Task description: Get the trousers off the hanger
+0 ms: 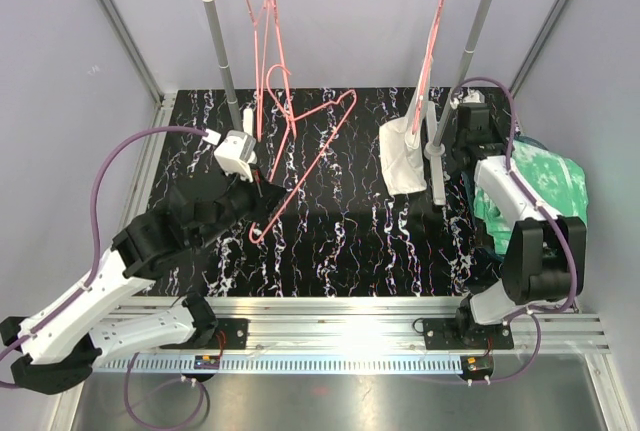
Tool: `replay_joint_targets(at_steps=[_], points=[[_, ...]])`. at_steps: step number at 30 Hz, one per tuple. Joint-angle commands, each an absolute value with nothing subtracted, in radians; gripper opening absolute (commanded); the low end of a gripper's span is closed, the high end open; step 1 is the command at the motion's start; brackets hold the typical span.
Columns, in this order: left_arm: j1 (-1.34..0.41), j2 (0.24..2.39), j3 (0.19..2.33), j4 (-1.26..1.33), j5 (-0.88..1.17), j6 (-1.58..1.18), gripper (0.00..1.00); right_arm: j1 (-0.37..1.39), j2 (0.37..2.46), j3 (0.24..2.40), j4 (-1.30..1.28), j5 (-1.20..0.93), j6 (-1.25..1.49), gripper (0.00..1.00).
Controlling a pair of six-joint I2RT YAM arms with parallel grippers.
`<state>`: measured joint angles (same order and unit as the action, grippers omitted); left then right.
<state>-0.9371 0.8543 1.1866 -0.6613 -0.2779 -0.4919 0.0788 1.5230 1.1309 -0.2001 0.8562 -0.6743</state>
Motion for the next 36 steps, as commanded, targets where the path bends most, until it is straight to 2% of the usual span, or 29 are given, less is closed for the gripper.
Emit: replay_joint_targets(at_steps=[1, 2, 5, 6, 9, 12, 13, 15, 16, 18, 19, 25, 29, 36], points=[[-0.934, 0.856, 1.204, -0.649, -0.298, -0.466, 0.00, 0.080, 1.545, 1.175, -0.426, 0.684, -0.430, 0.00], [-0.934, 0.857, 1.206, -0.650, -0.301, -0.466, 0.00, 0.080, 1.563, 1.181, -0.474, 0.663, -0.389, 0.02], [-0.934, 0.856, 1.216, -0.661, -0.310, -0.468, 0.00, 0.080, 1.618, 1.213, -0.567, 0.600, -0.297, 0.17], [-0.934, 0.854, 1.219, -0.666, -0.311, -0.469, 0.00, 0.080, 1.635, 1.219, -0.590, 0.583, -0.272, 0.31], [-0.934, 0.854, 1.233, -0.681, -0.316, -0.468, 0.00, 0.072, 1.674, 1.278, -0.675, 0.497, -0.169, 0.54], [-0.934, 0.856, 1.253, -0.704, -0.325, -0.462, 0.00, 0.046, 1.643, 1.348, -0.727, 0.428, -0.074, 0.63], [-0.934, 0.856, 1.258, -0.709, -0.330, -0.460, 0.00, 0.038, 1.613, 1.365, -0.750, 0.379, -0.030, 0.69], [-0.934, 0.857, 1.272, -0.721, -0.344, -0.453, 0.00, 0.019, 1.577, 1.423, -0.775, 0.329, 0.026, 0.72], [-0.934, 0.862, 1.279, -0.722, -0.345, -0.451, 0.00, 0.009, 1.534, 1.439, -0.785, 0.269, 0.070, 0.81], [-0.934, 0.867, 1.296, -0.732, -0.353, -0.445, 0.00, -0.032, 1.494, 1.472, -0.796, 0.214, 0.110, 0.89], [-0.934, 0.876, 1.301, -0.733, -0.354, -0.445, 0.00, -0.053, 1.465, 1.482, -0.820, 0.171, 0.139, 0.97], [-0.934, 0.894, 1.339, -0.739, -0.368, -0.434, 0.00, -0.161, 1.304, 1.453, -0.844, 0.158, 0.325, 0.99], [-0.934, 0.907, 1.364, -0.742, -0.362, -0.433, 0.00, -0.285, 1.198, 1.226, -0.707, 0.193, 0.503, 0.99], [-0.934, 0.908, 1.387, -0.747, -0.337, -0.439, 0.00, -0.296, 1.336, 0.959, -0.623, 0.265, 0.672, 0.99]])
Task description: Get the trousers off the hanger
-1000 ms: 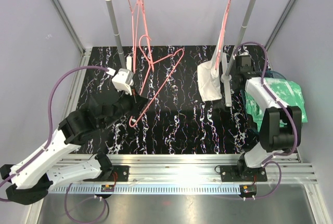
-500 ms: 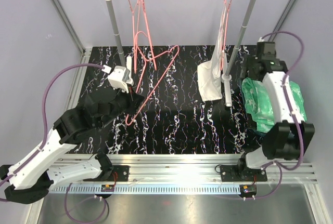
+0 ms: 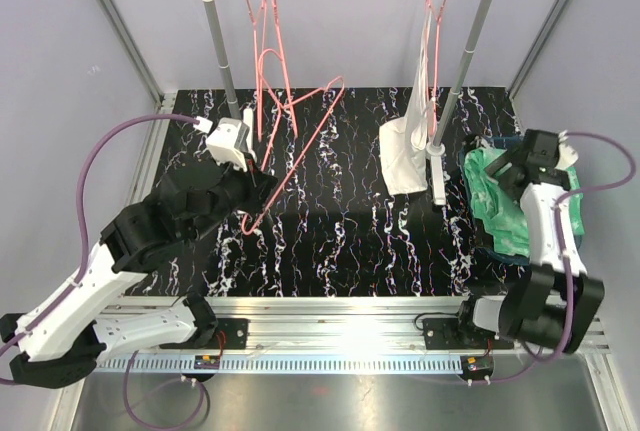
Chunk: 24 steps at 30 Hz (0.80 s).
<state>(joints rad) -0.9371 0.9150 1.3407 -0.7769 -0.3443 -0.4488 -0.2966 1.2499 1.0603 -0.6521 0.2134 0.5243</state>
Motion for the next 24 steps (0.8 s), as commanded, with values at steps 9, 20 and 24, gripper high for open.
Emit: replay_joint_targets(at_steps=[9, 20, 24], points=[[-0.934, 0.900, 1.396, -0.756, -0.334, -0.451, 0.00, -0.298, 1.569, 0.804, -0.495, 0.175, 0.758, 1.00], [-0.934, 0.962, 1.463, -0.775, -0.448, -0.422, 0.00, -0.298, 1.227, 1.156, -0.744, 0.244, 0.511, 1.00], [-0.930, 1.022, 1.514, -0.784, -0.511, -0.405, 0.00, -0.298, 1.105, 1.300, -0.857, 0.181, 0.428, 0.99]])
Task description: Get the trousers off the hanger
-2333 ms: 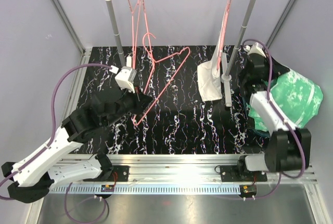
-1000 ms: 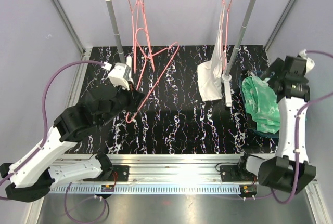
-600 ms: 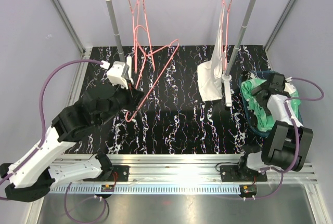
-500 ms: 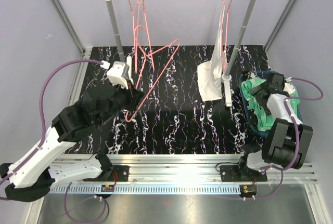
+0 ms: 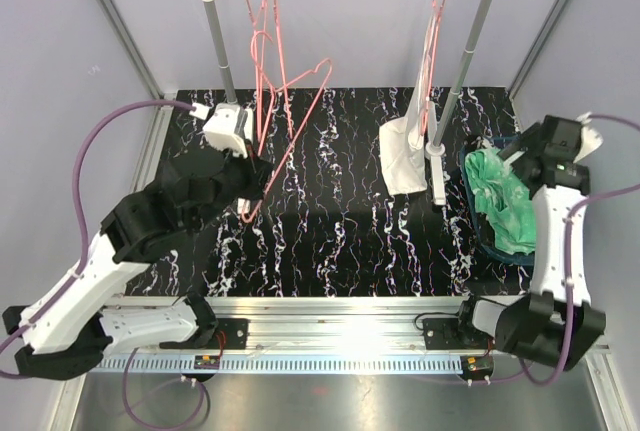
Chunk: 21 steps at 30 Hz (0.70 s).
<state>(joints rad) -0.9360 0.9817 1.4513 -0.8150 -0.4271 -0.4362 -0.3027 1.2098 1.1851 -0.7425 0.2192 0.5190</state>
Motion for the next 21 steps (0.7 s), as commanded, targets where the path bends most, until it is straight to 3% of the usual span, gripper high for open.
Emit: replay_joint_targets(at_steps=[1, 12, 21], points=[[-0.928, 1.037, 1.523, -0.782, -0.524, -0.400, 0.00, -0.298, 1.086, 1.314, -0.868, 0.138, 0.408, 0.99], [-0.920, 1.247, 1.696, -0.727, -0.615, -0.341, 0.00, -0.298, 0.749, 1.276, -0.851, -0.354, 0.354, 0.99], [-0.902, 1.422, 1.880, -0.667, -0.745, -0.278, 0.00, -0.267, 0.721, 1.216, -0.792, -0.483, 0.446, 1.00]])
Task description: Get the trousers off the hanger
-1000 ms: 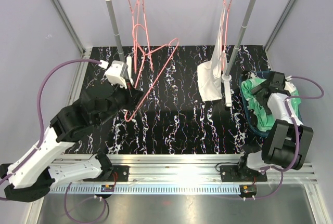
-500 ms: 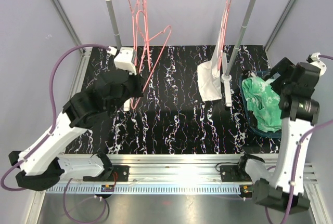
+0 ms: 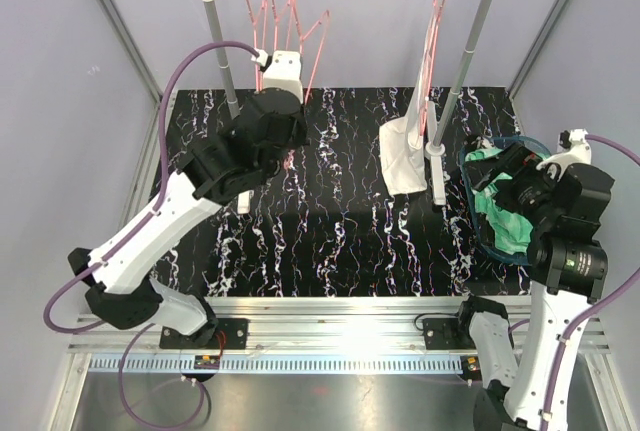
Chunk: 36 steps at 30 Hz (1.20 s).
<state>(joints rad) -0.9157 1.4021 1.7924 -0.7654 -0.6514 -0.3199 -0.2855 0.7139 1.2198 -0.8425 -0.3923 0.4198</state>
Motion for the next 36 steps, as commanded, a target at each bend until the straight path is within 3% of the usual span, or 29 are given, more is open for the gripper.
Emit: replay_joint_targets(at_steps=[1, 12, 22, 24, 25, 27, 28, 29, 32, 36], points=[[-0.896, 1.440, 1.899, -0.667, -0.750, -0.276, 0.00, -0.261, 0.722, 1.229, -0.795, -0.482, 0.443, 0.99], [-0.744, 1.627, 2.049, -0.641, -0.677, -0.252, 0.00, -0.187, 0.707, 1.261, -0.807, -0.577, 0.440, 0.99], [-0.724, 1.637, 1.999, -0.669, -0.617, -0.308, 0.01, -0.104, 0.710, 1.373, -0.916, -0.519, 0.344, 1.00], [-0.724, 1.617, 1.985, -0.670, -0.608, -0.313, 0.14, -0.097, 0.704, 1.384, -0.933, -0.515, 0.339, 1.00], [-0.724, 1.609, 1.983, -0.675, -0.595, -0.316, 0.29, -0.092, 0.701, 1.387, -0.937, -0.514, 0.334, 0.99], [-0.724, 1.583, 1.988, -0.690, -0.580, -0.318, 0.41, -0.078, 0.701, 1.405, -0.960, -0.488, 0.308, 0.99], [-0.724, 1.574, 1.988, -0.696, -0.568, -0.319, 0.54, -0.066, 0.704, 1.413, -0.972, -0.471, 0.292, 1.00], [-0.724, 1.560, 1.991, -0.703, -0.563, -0.321, 0.61, -0.055, 0.710, 1.423, -0.994, -0.412, 0.252, 0.99], [-0.724, 1.493, 1.970, -0.712, -0.549, -0.314, 0.78, 0.023, 0.733, 1.485, -1.050, -0.219, 0.178, 0.99], [-0.724, 1.367, 1.879, -0.719, -0.567, -0.299, 0.90, 0.104, 0.741, 1.572, -1.081, -0.077, 0.118, 1.00]])
